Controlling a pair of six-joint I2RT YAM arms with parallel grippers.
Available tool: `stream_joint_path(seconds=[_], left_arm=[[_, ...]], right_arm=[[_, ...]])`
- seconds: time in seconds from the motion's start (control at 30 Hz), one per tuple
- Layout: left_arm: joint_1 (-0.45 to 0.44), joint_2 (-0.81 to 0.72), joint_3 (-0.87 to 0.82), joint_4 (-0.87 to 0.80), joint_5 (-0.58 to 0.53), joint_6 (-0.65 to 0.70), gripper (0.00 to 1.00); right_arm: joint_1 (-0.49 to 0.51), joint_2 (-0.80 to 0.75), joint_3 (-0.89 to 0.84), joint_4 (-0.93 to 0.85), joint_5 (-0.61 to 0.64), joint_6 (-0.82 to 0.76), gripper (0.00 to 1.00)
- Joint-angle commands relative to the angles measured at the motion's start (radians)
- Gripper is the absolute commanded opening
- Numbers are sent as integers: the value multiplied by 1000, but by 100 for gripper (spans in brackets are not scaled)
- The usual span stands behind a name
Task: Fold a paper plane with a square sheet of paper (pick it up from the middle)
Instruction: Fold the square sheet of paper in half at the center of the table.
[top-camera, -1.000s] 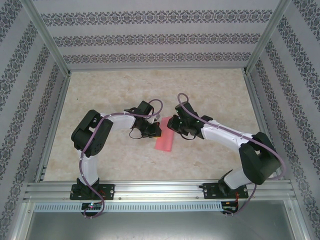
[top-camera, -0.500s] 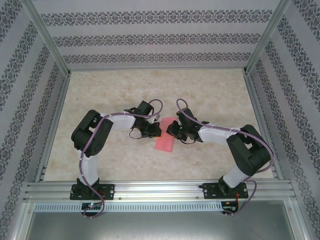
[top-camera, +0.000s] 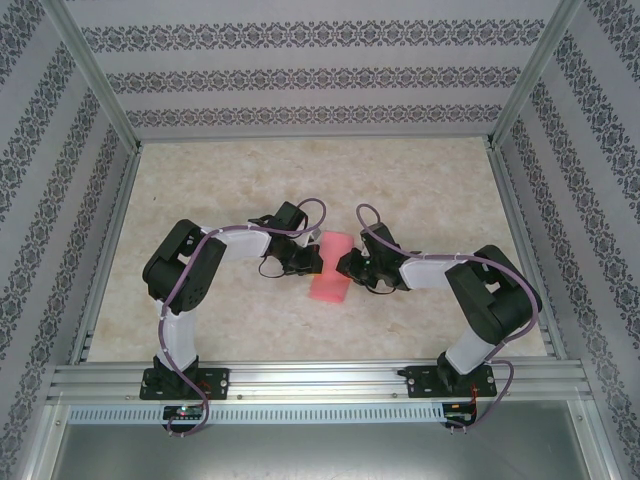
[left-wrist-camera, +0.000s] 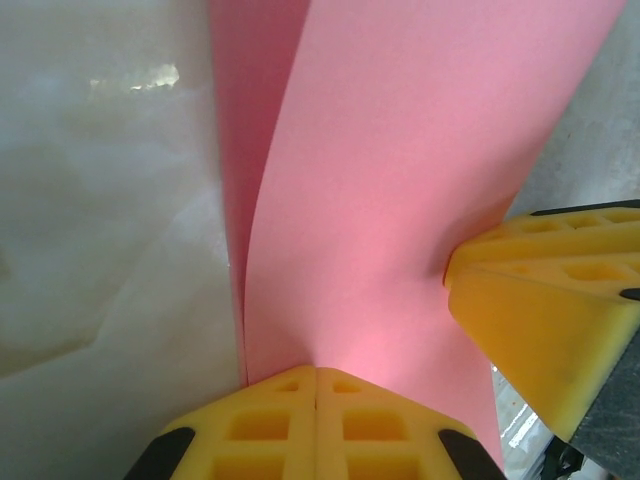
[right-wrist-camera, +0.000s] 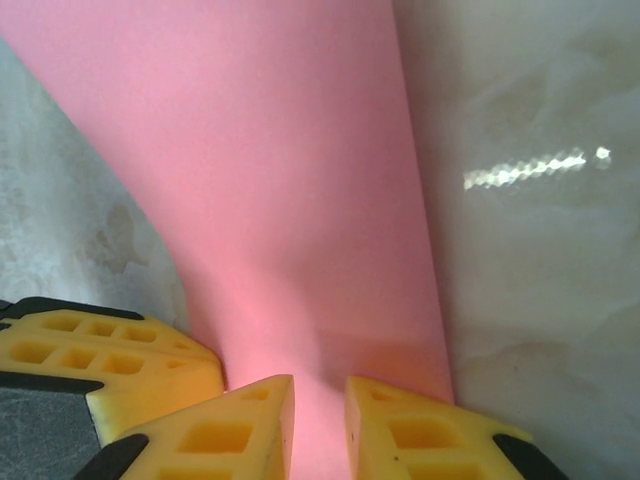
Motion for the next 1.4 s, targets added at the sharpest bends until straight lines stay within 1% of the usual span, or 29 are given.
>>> stream_joint_path(seconds=[0.0,0.17,0.27,0.5,0.73,0.9,1.07,1.17,1.27,1.37], left_arm=[[-19,43,-18,-44,-47,33,0],[-19,42,-20,-46,-47,33,0],[-19,42,-16,-48,-45,34,0],[-19,43,-10,-52,-44,35,0],[-19,44,-14,-56,-44,38,0],[-19,44,-12,-60,-44,40,0],[-20,45,-11,-64,-46,45,0],[-19,51,-6,-66,-45,47,0],[-19,52,-4,-69,-45,48,0],[-19,54,0,-71,-45,50,0]], right_arm=[[1,-7,-27,41,-17,-21,23],[17,-113,-25,36,-28,-19,23],[28,-139,-37,23,-23,-17,23],[47,-99,-111,77,-19,15,21],[44,-106,-177,65,15,11,22],[49,-206,-161,11,8,-8,23],[74,-280,-157,12,-8,3,24],[89,-266,-172,51,-16,22,24],[97,-222,-192,82,-5,39,23],[103,-165,-230,152,-11,62,23]])
